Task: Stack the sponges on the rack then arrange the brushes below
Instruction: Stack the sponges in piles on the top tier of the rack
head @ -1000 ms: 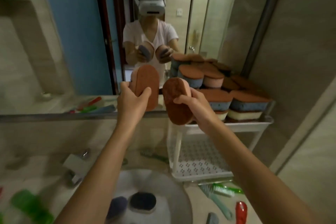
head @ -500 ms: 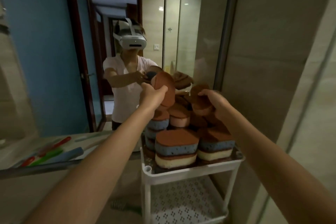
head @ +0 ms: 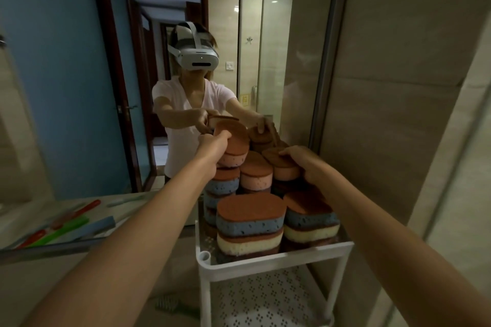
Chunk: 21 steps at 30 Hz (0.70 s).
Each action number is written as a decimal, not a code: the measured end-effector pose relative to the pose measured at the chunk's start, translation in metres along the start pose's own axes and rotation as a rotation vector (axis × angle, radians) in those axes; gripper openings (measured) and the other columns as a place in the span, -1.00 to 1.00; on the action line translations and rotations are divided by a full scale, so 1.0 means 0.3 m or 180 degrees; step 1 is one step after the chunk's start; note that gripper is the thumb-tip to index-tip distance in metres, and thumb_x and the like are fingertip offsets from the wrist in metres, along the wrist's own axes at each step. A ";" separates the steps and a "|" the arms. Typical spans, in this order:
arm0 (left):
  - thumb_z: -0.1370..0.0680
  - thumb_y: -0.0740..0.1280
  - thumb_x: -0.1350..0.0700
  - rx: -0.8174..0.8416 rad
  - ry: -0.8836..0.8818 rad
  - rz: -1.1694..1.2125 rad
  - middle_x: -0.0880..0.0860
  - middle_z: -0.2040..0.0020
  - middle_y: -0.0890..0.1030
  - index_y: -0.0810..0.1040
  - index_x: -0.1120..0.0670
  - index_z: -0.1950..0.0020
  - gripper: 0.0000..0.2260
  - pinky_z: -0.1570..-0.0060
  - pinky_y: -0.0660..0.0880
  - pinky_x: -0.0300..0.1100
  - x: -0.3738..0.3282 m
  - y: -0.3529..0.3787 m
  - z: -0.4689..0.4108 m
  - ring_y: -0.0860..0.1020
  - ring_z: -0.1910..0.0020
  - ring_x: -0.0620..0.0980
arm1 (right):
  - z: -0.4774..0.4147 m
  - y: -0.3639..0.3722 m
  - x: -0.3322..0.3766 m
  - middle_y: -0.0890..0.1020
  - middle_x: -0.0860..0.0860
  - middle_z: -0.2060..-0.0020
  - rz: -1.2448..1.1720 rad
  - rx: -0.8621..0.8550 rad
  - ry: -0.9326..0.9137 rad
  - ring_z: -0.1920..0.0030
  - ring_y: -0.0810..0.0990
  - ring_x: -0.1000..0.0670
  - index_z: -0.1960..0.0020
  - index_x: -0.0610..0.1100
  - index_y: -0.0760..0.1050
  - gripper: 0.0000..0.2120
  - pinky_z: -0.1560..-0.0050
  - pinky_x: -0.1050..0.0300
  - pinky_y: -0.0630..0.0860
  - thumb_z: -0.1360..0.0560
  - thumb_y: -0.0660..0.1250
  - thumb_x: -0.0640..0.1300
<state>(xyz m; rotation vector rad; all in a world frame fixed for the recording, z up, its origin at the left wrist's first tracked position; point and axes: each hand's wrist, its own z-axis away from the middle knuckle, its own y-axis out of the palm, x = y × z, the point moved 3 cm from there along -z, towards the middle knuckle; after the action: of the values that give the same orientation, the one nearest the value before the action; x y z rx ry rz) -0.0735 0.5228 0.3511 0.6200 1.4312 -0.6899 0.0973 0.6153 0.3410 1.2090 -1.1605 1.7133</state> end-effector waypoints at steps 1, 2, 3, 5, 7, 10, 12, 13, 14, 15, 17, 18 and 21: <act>-0.50 0.26 -0.06 -0.0008 0.0006 -0.0001 0.10 -0.31 0.49 0.25 0.12 -0.45 -0.44 -0.25 0.45 0.04 0.002 0.000 0.001 0.48 -0.25 0.10 | -0.004 0.000 0.000 0.55 -0.16 -0.22 0.0074 -0.0010 -0.0005 -0.22 0.52 -0.14 -0.26 -0.19 0.46 -0.69 -0.16 0.06 0.45 -0.54 0.24 -0.16; -0.50 0.26 -0.06 0.0003 0.0006 0.0009 0.10 -0.31 0.49 0.25 0.12 -0.45 -0.43 -0.24 0.46 0.02 0.005 0.000 -0.001 0.48 -0.25 0.10 | -0.006 0.000 0.003 0.54 -0.16 -0.22 0.0131 -0.0018 -0.0022 -0.22 0.51 -0.14 -0.27 -0.19 0.45 -0.69 -0.13 0.07 0.45 -0.55 0.24 -0.16; -0.51 0.25 -0.06 0.0021 -0.0004 0.0023 0.10 -0.32 0.48 0.24 0.12 -0.46 -0.43 -0.21 0.47 -0.01 0.007 0.000 0.001 0.48 -0.25 0.09 | -0.010 -0.002 0.005 0.54 -0.16 -0.23 0.0182 -0.0015 -0.0040 -0.23 0.51 -0.14 -0.29 -0.20 0.44 -0.68 -0.11 0.08 0.44 -0.55 0.24 -0.16; -0.51 0.25 -0.06 0.0043 -0.0011 0.0043 0.10 -0.32 0.48 0.23 0.12 -0.46 -0.43 -0.12 0.48 -0.06 0.011 0.000 0.002 0.48 -0.25 0.09 | -0.019 -0.005 0.005 0.52 -0.17 -0.25 0.0289 -0.0008 -0.0086 -0.24 0.50 -0.14 -0.32 -0.23 0.40 -0.66 -0.08 0.11 0.42 -0.57 0.22 -0.18; -0.52 0.25 -0.06 0.0040 0.0003 0.0058 0.09 -0.30 0.50 0.24 0.12 -0.46 -0.44 -0.11 0.48 -0.07 0.011 -0.001 0.003 0.49 -0.23 0.08 | -0.032 -0.006 0.001 0.54 -0.16 -0.20 0.0620 -0.0067 -0.0225 -0.11 0.54 -0.09 -0.32 -0.25 0.39 -0.65 0.06 0.20 0.44 -0.57 0.22 -0.16; -0.51 0.26 -0.05 0.0088 0.0026 0.0045 0.10 -0.28 0.52 0.27 0.12 -0.44 -0.46 -0.16 0.48 -0.05 0.008 0.004 0.007 0.51 -0.21 0.08 | -0.040 0.005 -0.005 0.56 -0.14 -0.13 0.1370 -0.0190 -0.0461 -0.01 0.54 -0.08 -0.24 -0.20 0.46 -0.66 0.12 0.16 0.47 -0.56 0.22 -0.03; -0.50 0.30 -0.02 0.0141 0.0046 0.0042 0.09 -0.23 0.55 0.35 0.12 -0.38 -0.51 -0.13 0.49 -0.07 0.000 0.010 0.013 0.53 -0.17 0.07 | -0.050 0.006 -0.013 0.53 -0.15 -0.22 0.1937 -0.0362 -0.0465 -0.23 0.45 -0.19 -0.25 -0.13 0.46 -0.60 -0.21 -0.03 0.35 -0.54 0.21 0.09; -0.48 0.33 0.01 0.0181 0.0058 0.0083 0.09 -0.19 0.57 0.41 0.12 -0.32 -0.56 -0.13 0.50 -0.07 -0.010 0.013 0.020 0.54 -0.14 0.07 | -0.061 0.005 -0.015 0.51 -0.15 -0.25 0.2072 -0.0445 -0.0457 -0.27 0.41 -0.22 -0.27 -0.12 0.44 -0.57 -0.26 -0.07 0.28 -0.52 0.21 0.12; -0.45 0.36 0.03 0.0233 0.0070 0.0166 0.10 -0.15 0.59 0.45 0.12 -0.26 -0.59 -0.15 0.51 -0.06 -0.022 0.018 0.027 0.55 -0.10 0.06 | -0.059 0.003 -0.009 0.49 -0.14 -0.26 0.2086 -0.0526 -0.0492 -0.29 0.39 -0.22 -0.28 -0.12 0.42 -0.56 -0.28 -0.08 0.26 -0.51 0.23 0.11; -0.43 0.38 0.05 0.0291 0.0072 0.0252 0.10 -0.12 0.60 0.48 0.11 -0.22 -0.61 -0.15 0.52 -0.05 -0.036 0.025 0.033 0.56 -0.06 0.05 | -0.043 0.000 0.003 0.48 -0.13 -0.26 0.1946 -0.0576 -0.0582 -0.29 0.38 -0.21 -0.30 -0.11 0.39 -0.57 -0.28 -0.07 0.27 -0.51 0.25 0.07; -0.41 0.40 0.09 0.0401 0.0107 0.0375 0.08 -0.02 0.61 0.48 0.12 -0.20 -0.63 -0.01 0.55 -0.10 -0.064 0.050 0.047 0.56 0.05 0.01 | -0.005 -0.012 0.025 0.46 -0.06 -0.21 0.1120 -0.0596 -0.0889 -0.18 0.45 -0.10 -0.33 -0.11 0.35 -0.61 -0.18 0.04 0.42 -0.52 0.25 -0.09; -0.43 0.39 0.11 0.0441 0.0132 0.0436 0.05 0.06 0.59 0.47 0.11 -0.17 -0.67 0.10 0.53 -0.15 -0.077 0.066 0.056 0.54 0.12 -0.02 | 0.026 -0.020 0.039 0.45 -0.03 -0.15 0.0619 -0.0515 -0.1112 -0.06 0.49 -0.01 -0.33 -0.12 0.34 -0.63 -0.01 0.15 0.47 -0.53 0.23 -0.18; -0.46 0.39 0.15 0.0475 0.0046 0.0628 0.03 0.17 0.55 0.43 0.10 -0.12 -0.72 0.25 0.47 -0.21 -0.101 0.122 0.079 0.51 0.22 -0.06 | 0.118 -0.055 0.070 0.45 -0.06 -0.10 -0.0111 -0.0222 -0.1764 0.02 0.46 0.03 -0.28 -0.15 0.37 -0.63 0.22 0.30 0.40 -0.49 0.21 -0.34</act>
<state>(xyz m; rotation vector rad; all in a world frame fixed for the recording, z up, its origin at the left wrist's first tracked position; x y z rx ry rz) -0.0309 0.5313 0.3817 0.8719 1.3189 -0.6401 0.1165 0.5888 0.3708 1.7087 -1.4886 1.3306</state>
